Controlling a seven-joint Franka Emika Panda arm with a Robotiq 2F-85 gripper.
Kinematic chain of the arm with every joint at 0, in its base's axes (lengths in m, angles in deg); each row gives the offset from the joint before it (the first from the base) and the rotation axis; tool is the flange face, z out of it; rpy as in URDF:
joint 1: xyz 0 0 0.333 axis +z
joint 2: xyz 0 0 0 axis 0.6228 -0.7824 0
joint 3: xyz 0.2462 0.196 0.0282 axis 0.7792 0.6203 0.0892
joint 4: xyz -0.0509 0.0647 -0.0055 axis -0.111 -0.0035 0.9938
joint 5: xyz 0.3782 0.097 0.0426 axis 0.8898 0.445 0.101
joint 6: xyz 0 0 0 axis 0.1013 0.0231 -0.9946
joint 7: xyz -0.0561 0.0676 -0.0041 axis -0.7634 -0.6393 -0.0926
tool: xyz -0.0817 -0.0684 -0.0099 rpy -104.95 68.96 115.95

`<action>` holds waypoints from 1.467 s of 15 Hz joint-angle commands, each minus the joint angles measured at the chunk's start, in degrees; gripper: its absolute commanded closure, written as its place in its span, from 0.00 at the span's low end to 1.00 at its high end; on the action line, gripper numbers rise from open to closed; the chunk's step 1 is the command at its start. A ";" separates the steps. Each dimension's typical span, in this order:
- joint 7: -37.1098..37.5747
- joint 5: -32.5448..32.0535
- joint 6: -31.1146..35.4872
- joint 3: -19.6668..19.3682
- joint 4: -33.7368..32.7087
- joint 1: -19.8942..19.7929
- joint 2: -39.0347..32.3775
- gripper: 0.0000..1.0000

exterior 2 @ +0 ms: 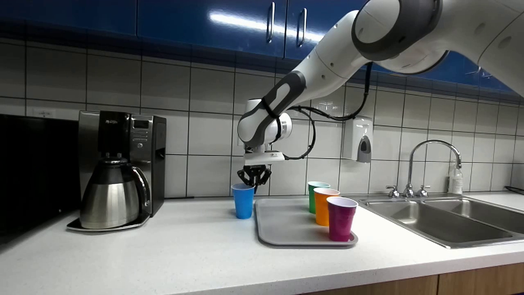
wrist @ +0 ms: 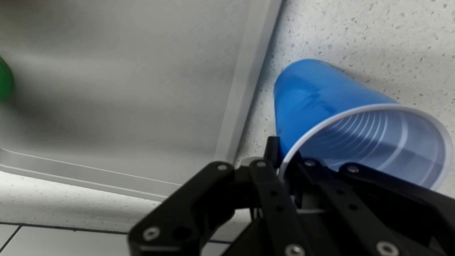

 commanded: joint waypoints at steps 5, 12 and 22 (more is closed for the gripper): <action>0.85 0.11 -1.67 0.27 -1.59 0.04 -0.05 0.99; 0.41 0.69 -1.13 0.89 -1.95 -0.25 1.15 0.99; 0.83 0.29 -1.03 0.08 -1.00 -0.81 4.08 0.99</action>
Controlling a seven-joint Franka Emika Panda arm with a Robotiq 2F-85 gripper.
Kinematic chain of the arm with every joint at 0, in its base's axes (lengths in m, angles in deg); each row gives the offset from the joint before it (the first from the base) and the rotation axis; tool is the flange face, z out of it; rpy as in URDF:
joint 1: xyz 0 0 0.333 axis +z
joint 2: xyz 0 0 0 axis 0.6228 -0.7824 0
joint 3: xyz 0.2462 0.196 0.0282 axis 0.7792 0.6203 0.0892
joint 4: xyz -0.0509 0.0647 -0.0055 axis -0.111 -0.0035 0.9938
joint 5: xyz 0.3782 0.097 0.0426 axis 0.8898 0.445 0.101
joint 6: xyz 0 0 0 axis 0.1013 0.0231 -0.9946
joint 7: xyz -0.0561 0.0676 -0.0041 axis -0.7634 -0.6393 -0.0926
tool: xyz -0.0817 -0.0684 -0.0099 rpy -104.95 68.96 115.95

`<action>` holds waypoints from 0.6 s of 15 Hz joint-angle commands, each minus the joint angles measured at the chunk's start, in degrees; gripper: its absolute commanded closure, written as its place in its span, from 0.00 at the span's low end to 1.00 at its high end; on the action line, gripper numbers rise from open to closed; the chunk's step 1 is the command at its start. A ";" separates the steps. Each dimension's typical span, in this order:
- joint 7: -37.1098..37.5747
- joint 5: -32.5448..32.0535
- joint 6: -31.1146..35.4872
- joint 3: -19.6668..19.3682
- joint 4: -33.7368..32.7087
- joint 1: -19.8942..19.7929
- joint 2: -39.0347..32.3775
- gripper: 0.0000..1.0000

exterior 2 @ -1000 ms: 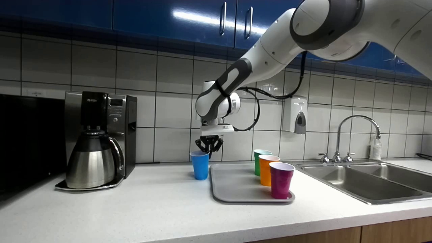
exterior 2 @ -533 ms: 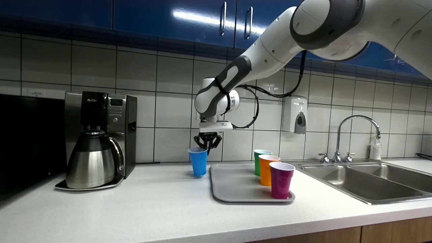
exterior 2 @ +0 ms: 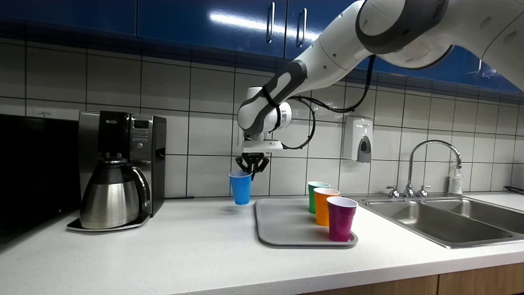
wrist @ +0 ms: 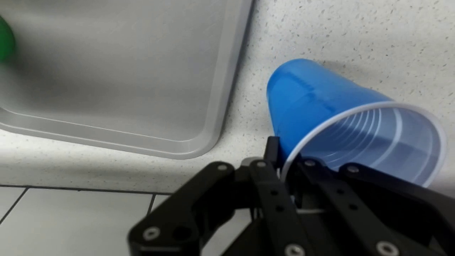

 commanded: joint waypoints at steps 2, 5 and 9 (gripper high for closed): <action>1.06 -0.12 -1.08 -0.48 1.30 -0.97 2.29 0.99; 1.28 -0.07 -0.90 -1.05 1.82 -1.68 2.71 0.99; 1.68 -0.17 -0.92 -1.88 2.55 -2.60 3.02 0.99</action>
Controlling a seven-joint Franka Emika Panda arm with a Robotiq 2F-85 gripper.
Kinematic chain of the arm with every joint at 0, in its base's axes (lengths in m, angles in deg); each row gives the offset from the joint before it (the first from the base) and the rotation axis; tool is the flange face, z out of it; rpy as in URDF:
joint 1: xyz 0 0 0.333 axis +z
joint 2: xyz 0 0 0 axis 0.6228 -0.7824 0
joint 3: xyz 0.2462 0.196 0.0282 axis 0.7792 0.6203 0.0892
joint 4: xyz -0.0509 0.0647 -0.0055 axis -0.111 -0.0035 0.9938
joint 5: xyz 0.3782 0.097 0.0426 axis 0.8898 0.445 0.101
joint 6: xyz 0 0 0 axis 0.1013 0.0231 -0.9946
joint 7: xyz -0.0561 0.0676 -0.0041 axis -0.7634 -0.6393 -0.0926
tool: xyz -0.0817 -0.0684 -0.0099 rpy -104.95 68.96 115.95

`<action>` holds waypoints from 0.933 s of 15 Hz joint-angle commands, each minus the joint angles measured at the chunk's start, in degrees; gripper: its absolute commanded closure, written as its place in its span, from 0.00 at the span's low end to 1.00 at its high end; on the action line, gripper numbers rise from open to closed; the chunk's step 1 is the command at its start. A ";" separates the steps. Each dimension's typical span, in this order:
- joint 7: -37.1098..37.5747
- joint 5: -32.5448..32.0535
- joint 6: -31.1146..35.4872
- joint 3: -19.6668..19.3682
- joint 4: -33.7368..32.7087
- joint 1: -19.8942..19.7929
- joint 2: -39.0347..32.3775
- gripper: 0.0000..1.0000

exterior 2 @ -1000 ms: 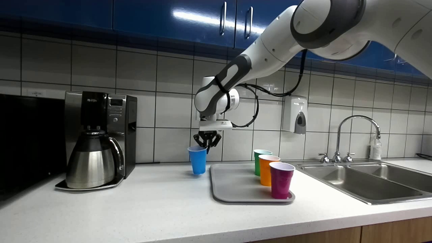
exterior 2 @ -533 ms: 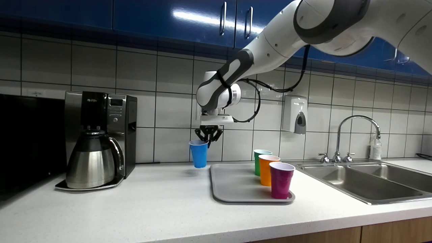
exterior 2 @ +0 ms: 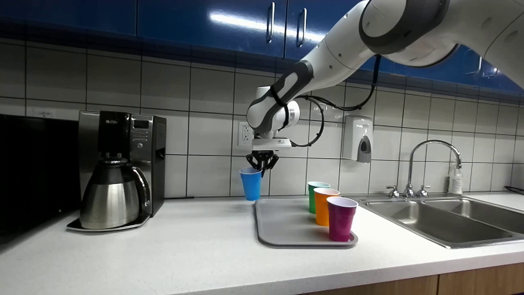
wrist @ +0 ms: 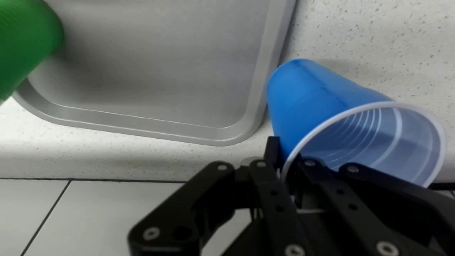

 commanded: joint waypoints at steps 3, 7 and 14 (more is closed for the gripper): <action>1.80 -0.10 -0.78 -0.80 2.74 -1.54 2.31 0.99; 2.29 -0.14 -0.67 -1.31 3.93 -2.38 2.79 0.99; 3.26 -0.26 -1.01 -2.09 6.28 -2.73 3.60 0.99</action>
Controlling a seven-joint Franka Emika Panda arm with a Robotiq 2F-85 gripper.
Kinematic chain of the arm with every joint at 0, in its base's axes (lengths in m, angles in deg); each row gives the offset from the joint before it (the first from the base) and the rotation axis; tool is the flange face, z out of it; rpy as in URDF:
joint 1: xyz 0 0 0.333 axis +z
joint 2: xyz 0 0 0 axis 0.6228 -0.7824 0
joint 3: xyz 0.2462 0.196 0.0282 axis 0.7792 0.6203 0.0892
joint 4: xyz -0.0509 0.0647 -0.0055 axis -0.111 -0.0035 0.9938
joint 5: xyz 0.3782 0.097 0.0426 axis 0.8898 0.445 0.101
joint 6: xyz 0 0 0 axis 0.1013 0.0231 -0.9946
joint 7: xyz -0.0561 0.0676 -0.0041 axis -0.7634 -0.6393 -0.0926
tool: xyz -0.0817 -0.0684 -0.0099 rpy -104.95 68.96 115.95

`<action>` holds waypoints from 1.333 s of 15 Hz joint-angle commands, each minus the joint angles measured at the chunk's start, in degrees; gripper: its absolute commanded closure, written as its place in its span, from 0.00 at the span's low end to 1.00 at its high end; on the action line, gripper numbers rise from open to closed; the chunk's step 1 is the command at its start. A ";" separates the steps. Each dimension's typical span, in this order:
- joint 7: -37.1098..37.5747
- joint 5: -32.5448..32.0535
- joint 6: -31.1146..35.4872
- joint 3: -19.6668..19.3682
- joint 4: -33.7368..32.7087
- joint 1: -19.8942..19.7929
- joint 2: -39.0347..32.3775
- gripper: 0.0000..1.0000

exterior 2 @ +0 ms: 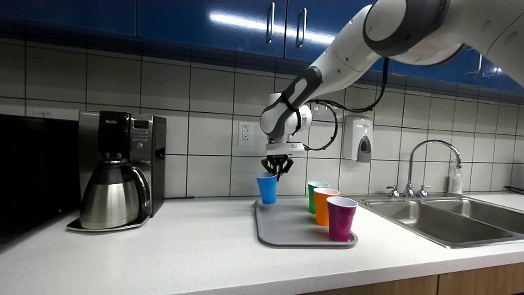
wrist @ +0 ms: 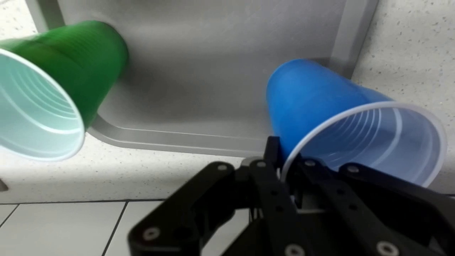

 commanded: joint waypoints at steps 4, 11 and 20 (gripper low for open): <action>1.42 0.24 -1.31 0.38 4.59 -0.74 3.84 0.99; 0.69 2.62 -1.83 1.50 6.50 -1.95 4.62 0.99; 0.87 4.88 -2.54 1.57 7.18 -2.13 4.31 0.99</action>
